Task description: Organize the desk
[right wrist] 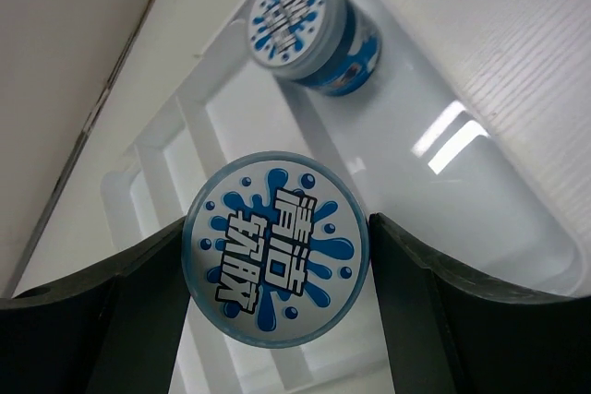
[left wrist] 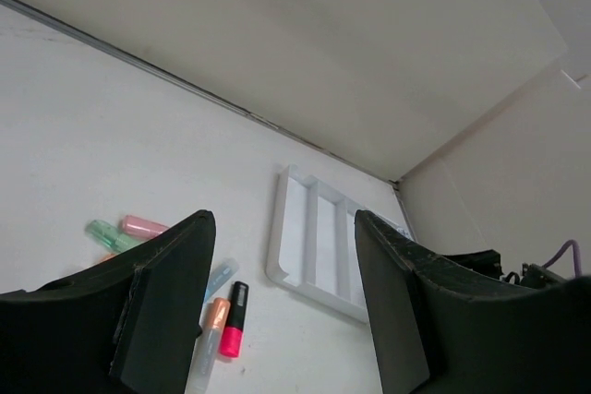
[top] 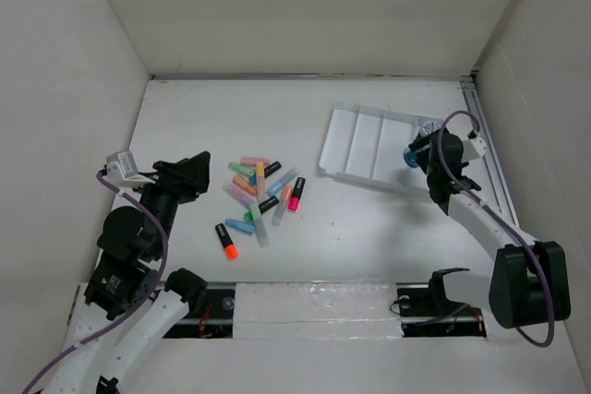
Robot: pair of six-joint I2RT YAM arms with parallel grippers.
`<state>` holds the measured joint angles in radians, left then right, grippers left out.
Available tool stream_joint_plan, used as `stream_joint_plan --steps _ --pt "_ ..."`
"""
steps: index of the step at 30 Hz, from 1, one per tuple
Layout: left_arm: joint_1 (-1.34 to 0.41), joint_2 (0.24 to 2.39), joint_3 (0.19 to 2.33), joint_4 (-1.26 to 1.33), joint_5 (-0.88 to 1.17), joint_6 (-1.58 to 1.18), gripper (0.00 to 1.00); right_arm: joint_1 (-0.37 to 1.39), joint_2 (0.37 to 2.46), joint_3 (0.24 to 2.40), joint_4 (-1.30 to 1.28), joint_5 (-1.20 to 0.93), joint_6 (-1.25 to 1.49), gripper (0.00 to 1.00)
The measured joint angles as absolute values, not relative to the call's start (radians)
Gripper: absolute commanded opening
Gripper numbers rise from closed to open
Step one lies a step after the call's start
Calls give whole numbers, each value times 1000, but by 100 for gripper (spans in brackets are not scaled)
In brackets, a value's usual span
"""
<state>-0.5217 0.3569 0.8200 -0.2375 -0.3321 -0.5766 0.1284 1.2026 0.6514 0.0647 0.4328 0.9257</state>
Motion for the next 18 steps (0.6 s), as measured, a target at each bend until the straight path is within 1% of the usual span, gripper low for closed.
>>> stream_joint_plan --steps 1,3,8,12,14,15,16,18 --pt "-522 357 820 -235 -332 -577 58 107 1203 651 58 429 937 54" --pt "-522 356 820 -233 -330 -577 58 62 1207 653 30 422 954 53" --pt "-522 357 820 -229 -326 -577 58 -22 1271 689 -48 404 966 53" --pt "-522 357 820 -229 -325 -576 58 -34 1365 762 -126 393 965 54" --pt "-522 357 820 -229 -324 -576 58 -33 1403 797 -155 392 964 58" --pt "-522 357 820 -229 -324 -575 58 -33 1419 812 -166 393 963 63" --pt "-522 357 820 -229 -323 -575 58 -33 1430 823 -175 393 961 76" --pt "-522 357 820 -229 -323 -575 58 -30 1436 832 -185 394 959 80"
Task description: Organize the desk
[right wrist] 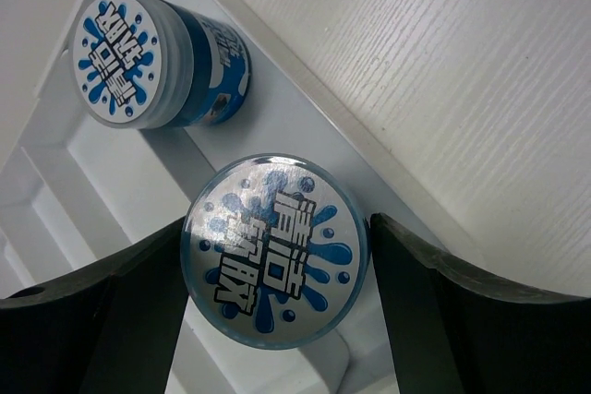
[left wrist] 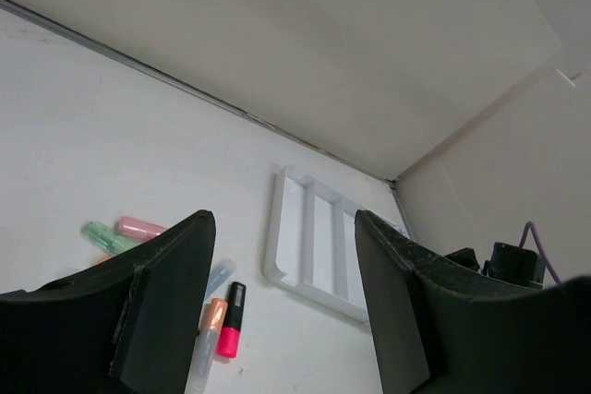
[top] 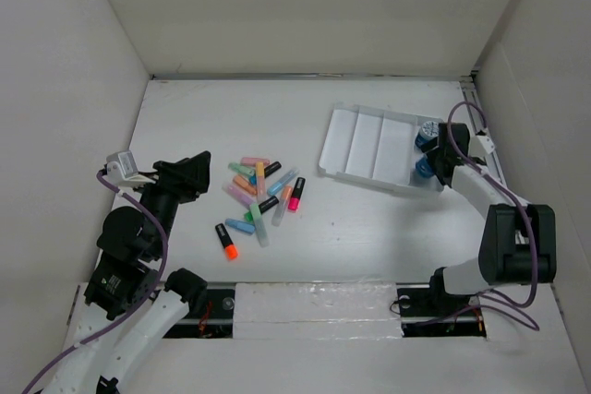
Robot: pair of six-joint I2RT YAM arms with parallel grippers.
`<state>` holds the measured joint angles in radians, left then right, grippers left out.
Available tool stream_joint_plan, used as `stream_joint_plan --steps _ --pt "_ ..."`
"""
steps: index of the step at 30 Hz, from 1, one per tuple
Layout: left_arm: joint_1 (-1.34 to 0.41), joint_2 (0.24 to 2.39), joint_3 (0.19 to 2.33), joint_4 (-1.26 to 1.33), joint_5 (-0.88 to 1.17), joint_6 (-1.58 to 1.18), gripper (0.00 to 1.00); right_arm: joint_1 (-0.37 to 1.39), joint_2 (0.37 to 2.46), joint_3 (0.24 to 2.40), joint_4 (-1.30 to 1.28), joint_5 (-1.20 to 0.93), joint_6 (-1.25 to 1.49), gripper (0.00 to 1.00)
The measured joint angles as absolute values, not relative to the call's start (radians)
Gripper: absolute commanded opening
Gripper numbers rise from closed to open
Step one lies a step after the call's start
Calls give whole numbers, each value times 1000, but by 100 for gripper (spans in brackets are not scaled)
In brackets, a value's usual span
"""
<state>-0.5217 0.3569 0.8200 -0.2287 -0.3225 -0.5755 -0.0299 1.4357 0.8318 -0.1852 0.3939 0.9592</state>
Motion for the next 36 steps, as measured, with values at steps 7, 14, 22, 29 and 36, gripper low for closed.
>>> stream_joint_plan --steps 7,14,22,29,36 --pt "-522 357 820 -229 -322 -574 58 9 1389 832 -179 420 949 85" --pt "-522 357 820 -229 -322 -574 57 132 1321 830 -160 464 913 39" --pt "-522 357 820 -228 -321 -568 40 577 1256 780 89 359 850 0" --pt "-522 357 820 -228 -318 -561 22 979 1446 860 144 350 767 32" --pt "-522 359 820 -228 -318 -558 23 1249 1684 959 124 426 740 65"
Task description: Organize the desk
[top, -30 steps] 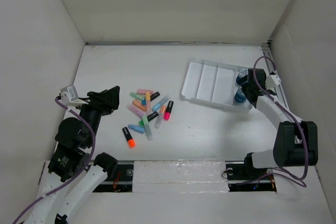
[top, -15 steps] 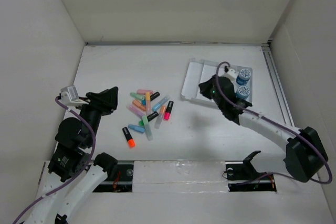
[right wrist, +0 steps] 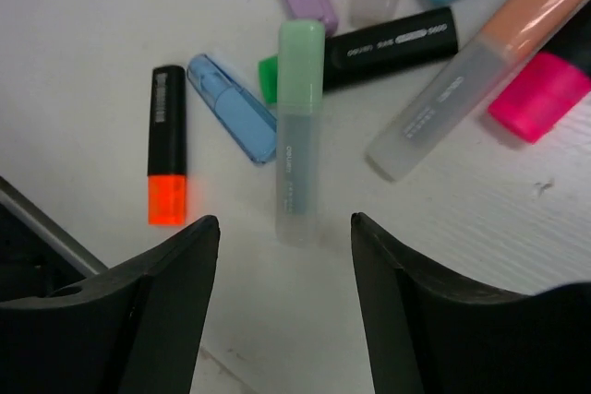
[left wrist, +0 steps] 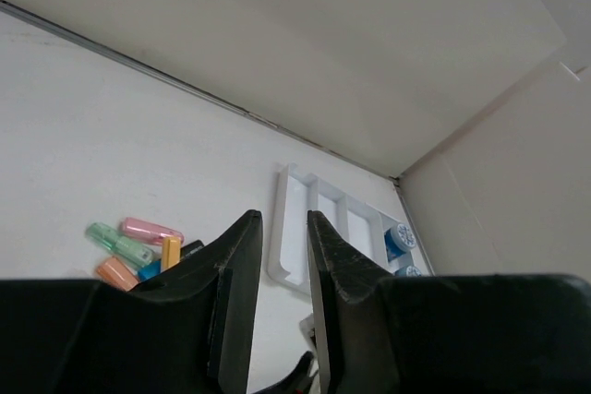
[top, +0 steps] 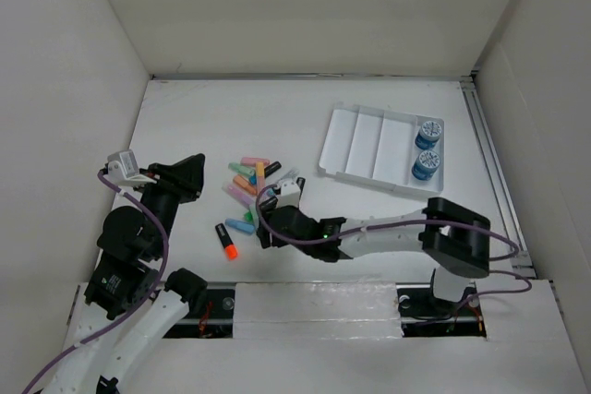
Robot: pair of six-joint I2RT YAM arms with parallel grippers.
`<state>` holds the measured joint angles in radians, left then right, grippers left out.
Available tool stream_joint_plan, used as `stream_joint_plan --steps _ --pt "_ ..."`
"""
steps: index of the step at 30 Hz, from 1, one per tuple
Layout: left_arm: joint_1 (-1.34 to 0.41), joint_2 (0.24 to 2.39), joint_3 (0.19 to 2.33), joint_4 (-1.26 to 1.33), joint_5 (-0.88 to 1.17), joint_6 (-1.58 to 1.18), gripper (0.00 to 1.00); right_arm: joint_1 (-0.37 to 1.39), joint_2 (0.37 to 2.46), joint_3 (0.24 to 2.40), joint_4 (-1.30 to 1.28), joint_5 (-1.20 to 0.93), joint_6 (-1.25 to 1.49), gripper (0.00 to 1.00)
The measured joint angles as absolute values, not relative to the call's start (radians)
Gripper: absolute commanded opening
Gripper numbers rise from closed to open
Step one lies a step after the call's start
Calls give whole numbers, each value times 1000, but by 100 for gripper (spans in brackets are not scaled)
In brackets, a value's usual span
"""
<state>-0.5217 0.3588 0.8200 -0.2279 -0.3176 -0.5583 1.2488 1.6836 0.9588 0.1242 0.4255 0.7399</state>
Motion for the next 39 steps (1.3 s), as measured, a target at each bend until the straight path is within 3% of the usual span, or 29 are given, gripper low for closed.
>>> stream_joint_plan --steps 5,16,21,24,28,32,39 --pt "-522 359 820 -228 -317 -557 28 1286 1844 1078 70 479 740 65" --pt "-522 359 820 -226 -313 -553 34 1285 1981 1188 12 561 743 49" --pt "-522 358 820 -225 -311 -553 35 1285 2002 1210 7 576 749 27" --pt "-522 358 820 -224 -310 -553 35 1285 2001 1210 6 585 756 20" --pt "-522 358 820 -224 -307 -552 35 1279 1937 1177 7 604 754 19" --pt "-522 357 820 -222 -306 -551 35 1222 1746 1100 33 592 739 18" --pt "-522 357 820 -220 -295 -551 36 865 1549 1050 157 523 732 18"
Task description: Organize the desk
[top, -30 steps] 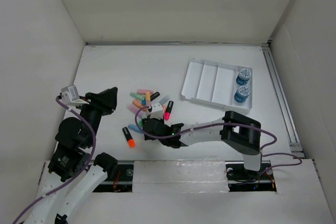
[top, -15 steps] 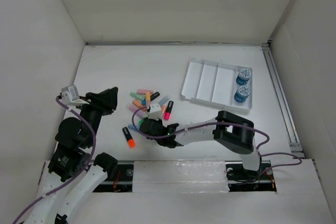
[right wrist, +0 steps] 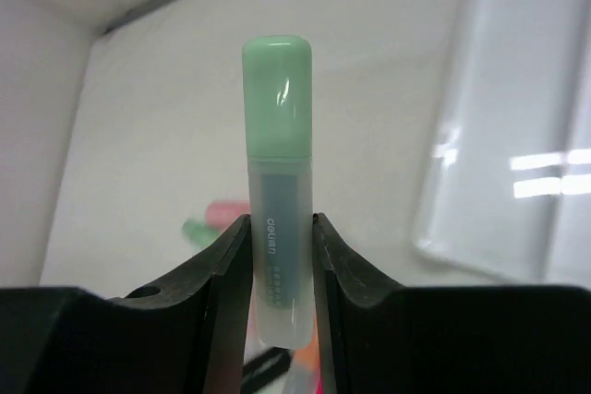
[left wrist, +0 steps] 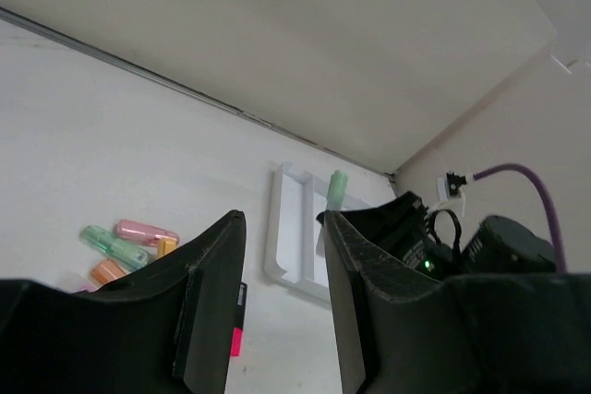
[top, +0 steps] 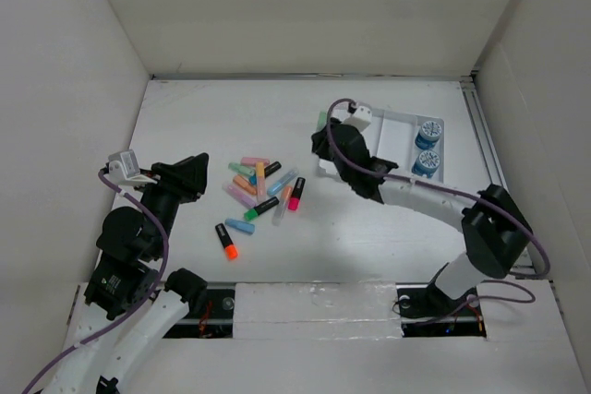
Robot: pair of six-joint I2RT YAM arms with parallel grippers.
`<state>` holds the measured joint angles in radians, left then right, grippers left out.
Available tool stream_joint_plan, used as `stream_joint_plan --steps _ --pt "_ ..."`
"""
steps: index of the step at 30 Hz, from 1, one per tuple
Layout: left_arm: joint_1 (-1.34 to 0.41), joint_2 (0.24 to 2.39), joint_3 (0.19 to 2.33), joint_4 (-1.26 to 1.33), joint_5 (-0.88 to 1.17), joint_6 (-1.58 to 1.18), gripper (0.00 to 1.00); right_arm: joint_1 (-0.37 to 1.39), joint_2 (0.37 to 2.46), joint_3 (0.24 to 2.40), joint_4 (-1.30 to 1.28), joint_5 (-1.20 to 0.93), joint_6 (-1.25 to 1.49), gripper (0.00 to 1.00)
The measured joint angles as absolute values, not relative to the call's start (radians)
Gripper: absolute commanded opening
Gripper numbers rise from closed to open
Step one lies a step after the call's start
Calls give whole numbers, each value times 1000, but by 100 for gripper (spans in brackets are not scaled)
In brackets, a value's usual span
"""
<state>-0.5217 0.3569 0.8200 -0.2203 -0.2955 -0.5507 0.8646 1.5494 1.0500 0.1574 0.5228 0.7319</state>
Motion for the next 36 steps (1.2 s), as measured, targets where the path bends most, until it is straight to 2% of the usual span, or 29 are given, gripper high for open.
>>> stream_joint_plan --steps 5,10,11,12,17,18,20,21,23,24,26,28,29,30,31,33,36 --pt "-522 357 820 -215 -289 -546 38 645 1689 1097 154 452 771 19" --pt "-522 357 820 -209 -282 -542 41 554 1870 1197 92 393 821 24" --pt "-522 357 820 -208 -281 -541 42 546 1892 1209 78 390 834 28" --pt "-522 357 820 -207 -280 -540 42 537 1906 1216 66 386 844 37" --pt "-522 357 820 -206 -276 -539 44 516 1921 1243 19 392 884 50" --pt "-522 357 820 -206 -274 -539 44 515 1921 1250 14 395 889 57" --pt "-522 357 820 -206 -273 -539 44 512 1917 1257 10 400 895 58" --pt "-522 357 820 -206 -272 -539 44 512 1916 1258 8 402 894 52" --pt "-522 357 820 -206 -271 -539 44 515 1911 1258 3 400 888 33" --pt "-522 357 820 -206 -270 -539 44 518 1908 1257 4 399 882 15" --pt "-522 357 820 -206 -270 -539 44 540 1890 1242 23 382 863 6" --pt "-522 357 820 -206 -270 -539 44 587 1867 1227 38 366 850 5" --pt "-522 357 820 -206 -270 -539 44 620 1860 1227 46 357 842 7" --pt "-522 357 820 -206 -270 -539 44 699 1859 1229 75 345 830 29" --pt "-522 357 820 -206 -270 -539 44 704 1859 1229 76 344 829 29" --pt "-522 357 820 -206 -270 -539 44 789 1867 1237 79 332 820 53" --pt "-522 357 820 -206 -270 -539 44 900 1909 1279 78 322 798 61"
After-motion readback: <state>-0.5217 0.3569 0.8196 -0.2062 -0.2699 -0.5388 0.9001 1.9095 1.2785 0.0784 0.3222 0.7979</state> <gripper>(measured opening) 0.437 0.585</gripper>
